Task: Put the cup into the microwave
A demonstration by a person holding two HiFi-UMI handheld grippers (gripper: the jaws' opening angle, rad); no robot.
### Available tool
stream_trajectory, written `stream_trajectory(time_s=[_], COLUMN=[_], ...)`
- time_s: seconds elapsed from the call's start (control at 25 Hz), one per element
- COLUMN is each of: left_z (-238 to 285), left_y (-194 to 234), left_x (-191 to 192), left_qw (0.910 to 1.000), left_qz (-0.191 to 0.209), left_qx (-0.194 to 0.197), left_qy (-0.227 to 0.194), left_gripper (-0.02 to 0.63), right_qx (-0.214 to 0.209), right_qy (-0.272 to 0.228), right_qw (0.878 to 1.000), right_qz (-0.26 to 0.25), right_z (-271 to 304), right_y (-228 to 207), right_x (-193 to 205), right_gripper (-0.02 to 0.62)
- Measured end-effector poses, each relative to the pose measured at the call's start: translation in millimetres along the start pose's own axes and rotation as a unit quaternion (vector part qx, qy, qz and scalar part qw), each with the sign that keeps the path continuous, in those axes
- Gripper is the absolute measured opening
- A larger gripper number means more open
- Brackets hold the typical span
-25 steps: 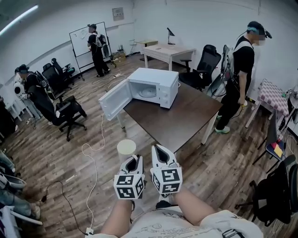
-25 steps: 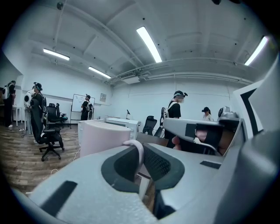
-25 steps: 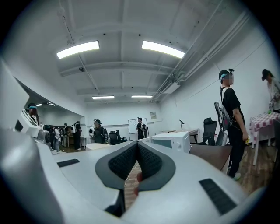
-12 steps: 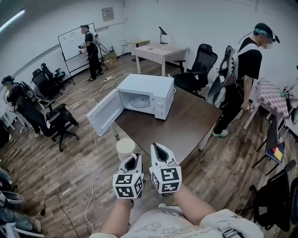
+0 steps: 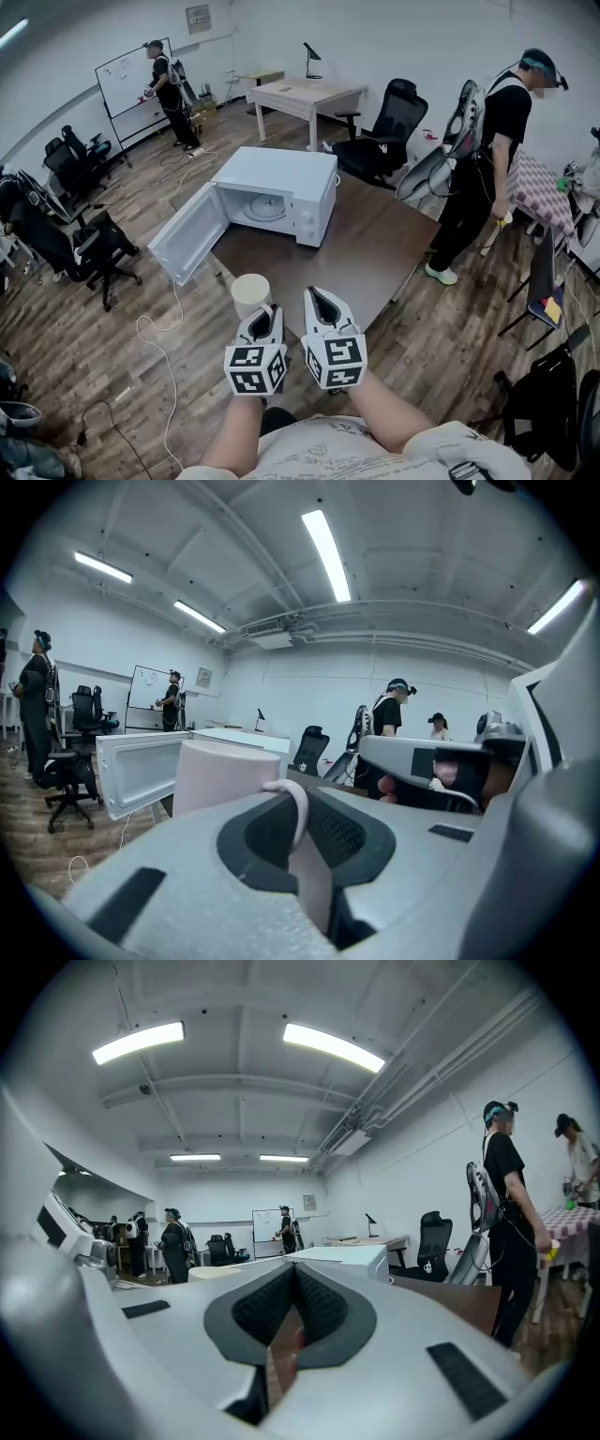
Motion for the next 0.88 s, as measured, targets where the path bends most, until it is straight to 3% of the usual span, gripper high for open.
stream_trajectory(time_s=[0.88], left_z=[151], left_y=[98], left_x=[9], left_qw=[0.9990], left_qz=[-0.008], left_qx=[0.044], left_qy=[0.003], left_gripper=[0.036], right_qx=[0.010], right_qy=[0.020], right_qw=[0.999], right_qz=[-0.031], right_z=[133], right_y=[-35], right_x=[39], right_gripper=[0.012])
Point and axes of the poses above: the fingertips, and each gripper's own axes: z forward along the fingers, y to its left, x out of its underside, the point moved 1 cm from there along -z, backward along the fingers, and after that the axes turned 10 degrees about -y, right-handed, at the moved point
